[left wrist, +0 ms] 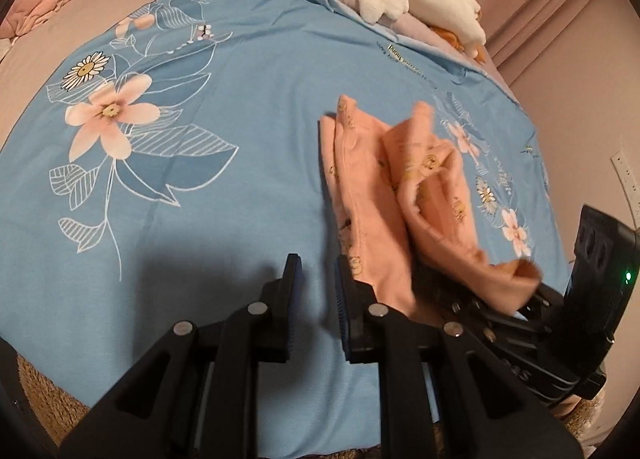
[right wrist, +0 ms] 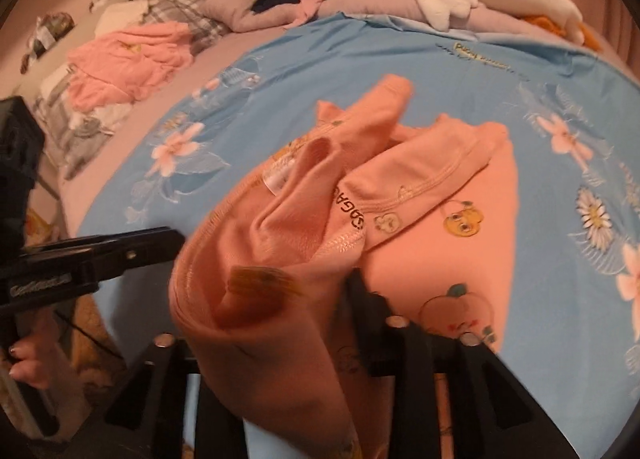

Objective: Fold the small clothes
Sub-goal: 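Lay the folded end down and open the right gripper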

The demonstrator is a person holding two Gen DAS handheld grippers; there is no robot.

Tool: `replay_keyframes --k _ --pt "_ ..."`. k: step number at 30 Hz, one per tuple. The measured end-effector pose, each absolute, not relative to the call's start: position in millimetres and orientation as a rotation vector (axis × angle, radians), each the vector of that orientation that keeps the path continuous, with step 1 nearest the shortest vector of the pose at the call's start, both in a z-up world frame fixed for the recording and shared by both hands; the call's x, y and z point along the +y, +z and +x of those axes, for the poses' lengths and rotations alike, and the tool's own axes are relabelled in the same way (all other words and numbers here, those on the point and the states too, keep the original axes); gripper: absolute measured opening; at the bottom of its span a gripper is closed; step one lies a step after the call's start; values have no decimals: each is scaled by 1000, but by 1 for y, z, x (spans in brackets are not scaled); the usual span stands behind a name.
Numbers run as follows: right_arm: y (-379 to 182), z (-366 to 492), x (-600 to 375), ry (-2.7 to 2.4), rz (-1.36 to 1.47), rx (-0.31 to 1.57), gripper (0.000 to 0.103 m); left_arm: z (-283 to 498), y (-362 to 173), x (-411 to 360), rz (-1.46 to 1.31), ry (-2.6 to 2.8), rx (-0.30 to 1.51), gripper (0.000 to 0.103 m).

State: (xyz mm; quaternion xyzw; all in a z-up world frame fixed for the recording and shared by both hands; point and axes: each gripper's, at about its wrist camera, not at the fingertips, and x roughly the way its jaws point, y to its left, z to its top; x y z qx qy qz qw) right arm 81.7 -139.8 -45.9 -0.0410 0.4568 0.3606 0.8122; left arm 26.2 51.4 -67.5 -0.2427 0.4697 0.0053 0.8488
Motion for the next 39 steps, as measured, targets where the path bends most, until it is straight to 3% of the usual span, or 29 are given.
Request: replay_keyframes --k 2,4,8,10,20,26,28,29,31,34,39 --pt "-38 76 -147 794 -57 958 46 26 -59 50 -521 -16 970 17" --pt "-30 71 -157 785 -39 934 57 30 -53 48 -527 -50 954 28" --pt "-19 65 -179 766 18 900 63 39 -46 39 -564 -160 954 39" --pt "-15 63 -192 764 62 893 67 46 -47 30 -582 -210 977 49" --pt "-7 55 -235 692 144 851 68 66 -38 7 -531 -267 989 62" --pt "-16 68 -234 644 158 872 68 68 -68 -9 -407 -195 1074 61" --pt "-19 71 -228 652 158 883 68 66 -79 -9 -366 -153 1090 44" --pt "-21 73 -226 656 161 888 68 66 -84 -7 -360 -145 1096 42" --pt "-25 79 -219 674 166 900 55 63 -90 -2 -364 -138 1089 34" --pt "-29 89 -205 683 152 924 38 59 -90 2 -367 -140 1072 33" --pt "-34 108 -177 732 125 960 38 52 -89 6 -377 -141 1062 33"
